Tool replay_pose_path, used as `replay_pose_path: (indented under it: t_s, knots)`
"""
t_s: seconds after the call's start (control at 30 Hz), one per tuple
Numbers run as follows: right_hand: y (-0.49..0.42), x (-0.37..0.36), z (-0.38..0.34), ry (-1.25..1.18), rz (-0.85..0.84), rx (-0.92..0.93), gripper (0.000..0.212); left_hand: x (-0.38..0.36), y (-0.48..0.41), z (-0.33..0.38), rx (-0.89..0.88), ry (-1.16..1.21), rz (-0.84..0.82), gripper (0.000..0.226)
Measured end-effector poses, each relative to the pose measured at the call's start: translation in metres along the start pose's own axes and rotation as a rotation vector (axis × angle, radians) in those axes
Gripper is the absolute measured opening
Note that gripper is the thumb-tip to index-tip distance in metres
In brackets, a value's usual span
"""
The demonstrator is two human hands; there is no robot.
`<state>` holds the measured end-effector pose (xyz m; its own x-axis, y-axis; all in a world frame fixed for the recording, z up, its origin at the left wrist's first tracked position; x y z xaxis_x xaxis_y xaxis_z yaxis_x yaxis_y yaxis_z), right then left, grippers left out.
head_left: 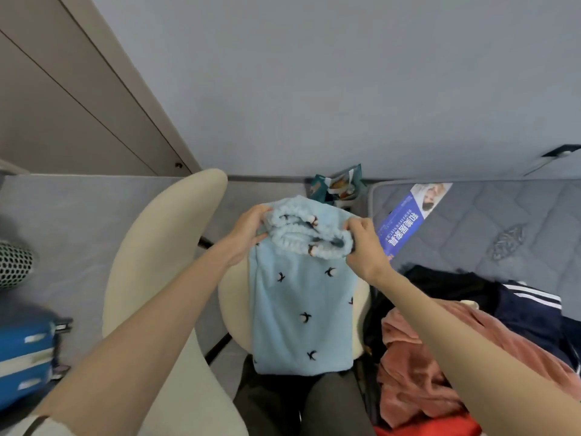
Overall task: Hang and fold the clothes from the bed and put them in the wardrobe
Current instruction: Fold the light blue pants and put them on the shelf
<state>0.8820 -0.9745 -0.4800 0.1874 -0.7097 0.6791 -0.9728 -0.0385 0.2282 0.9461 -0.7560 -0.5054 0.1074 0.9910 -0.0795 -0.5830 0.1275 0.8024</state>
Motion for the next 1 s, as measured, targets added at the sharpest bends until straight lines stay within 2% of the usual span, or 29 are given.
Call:
replay_pose_path:
  t_s: [0.07,0.13,0.17,0.2,0.27,0.33,0.4,0.47,0.57,0.7,0.73,0.8,0.83,0.87,0.93,1.0]
  knots:
    - [-0.001,-0.026,0.025,0.025,-0.125,0.002,0.036,-0.002,-0.018,-0.023,0.054,0.055,0.052,0.015]
    - [0.002,-0.05,0.049,-0.007,-0.233,-0.052,0.042,-0.002,-0.035,-0.055,0.1,-0.019,0.138,0.006]
    - [0.003,-0.059,0.06,-0.046,-0.239,-0.104,0.045,-0.002,-0.042,-0.071,0.128,-0.089,0.166,0.013]
    - [0.004,-0.065,0.071,-0.089,-0.201,-0.176,0.047,-0.003,-0.049,-0.089,0.17,-0.142,0.176,0.033]
    - [0.004,-0.072,0.089,-0.159,-0.028,-0.324,0.041,-0.004,-0.058,-0.119,0.246,-0.115,0.198,0.065]
    - [0.002,-0.084,0.105,-0.308,0.063,-0.485,0.036,-0.003,-0.066,-0.137,0.29,-0.002,0.256,0.073]
    - [-0.002,-0.103,0.116,-0.523,0.003,-0.643,0.053,-0.002,-0.078,-0.148,0.332,0.071,0.282,0.075]
    - [-0.007,-0.119,0.121,-0.592,-0.063,-0.701,0.064,-0.002,-0.088,-0.153,0.355,0.069,0.267,0.075]
    - [-0.012,-0.129,0.133,-0.514,-0.026,-0.679,0.056,-0.001,-0.097,-0.159,0.292,-0.023,0.265,0.072]
    - [-0.001,-0.123,0.142,-0.375,0.001,-0.673,0.05,-0.003,-0.089,-0.164,0.172,-0.209,0.231,0.086]
    - [0.003,-0.121,0.143,-0.322,-0.01,-0.677,0.049,-0.003,-0.085,-0.167,0.181,-0.274,0.284,0.089]
    - [0.005,-0.116,0.14,-0.189,0.011,-0.641,0.053,0.0,-0.075,-0.16,0.249,-0.325,0.52,0.091]
    - [0.001,-0.109,0.135,-0.091,0.071,-0.579,0.058,0.001,-0.072,-0.15,0.223,-0.356,0.637,0.089]
    - [-0.007,-0.101,0.127,0.016,0.146,-0.468,0.062,-0.002,-0.07,-0.135,0.114,-0.426,0.712,0.086]
    - [-0.027,-0.089,0.104,0.195,0.228,-0.171,0.065,-0.017,-0.073,-0.103,-0.222,-0.603,0.718,0.077]
    - [-0.049,-0.095,0.086,0.308,0.155,0.044,0.066,-0.039,-0.086,-0.085,-0.409,-0.781,0.627,0.071]
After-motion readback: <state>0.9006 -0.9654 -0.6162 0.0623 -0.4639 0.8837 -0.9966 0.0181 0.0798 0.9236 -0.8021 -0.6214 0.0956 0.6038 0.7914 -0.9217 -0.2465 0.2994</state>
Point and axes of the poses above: each hand's wrist, its own y-axis away from the middle knuckle, its own x-axis out of the back of the hand, z = x × y, the point moved 4 cm from there along -y, towards the middle knuckle, and after that the axes turned 8 degrees about x, right-handed, at the moved point
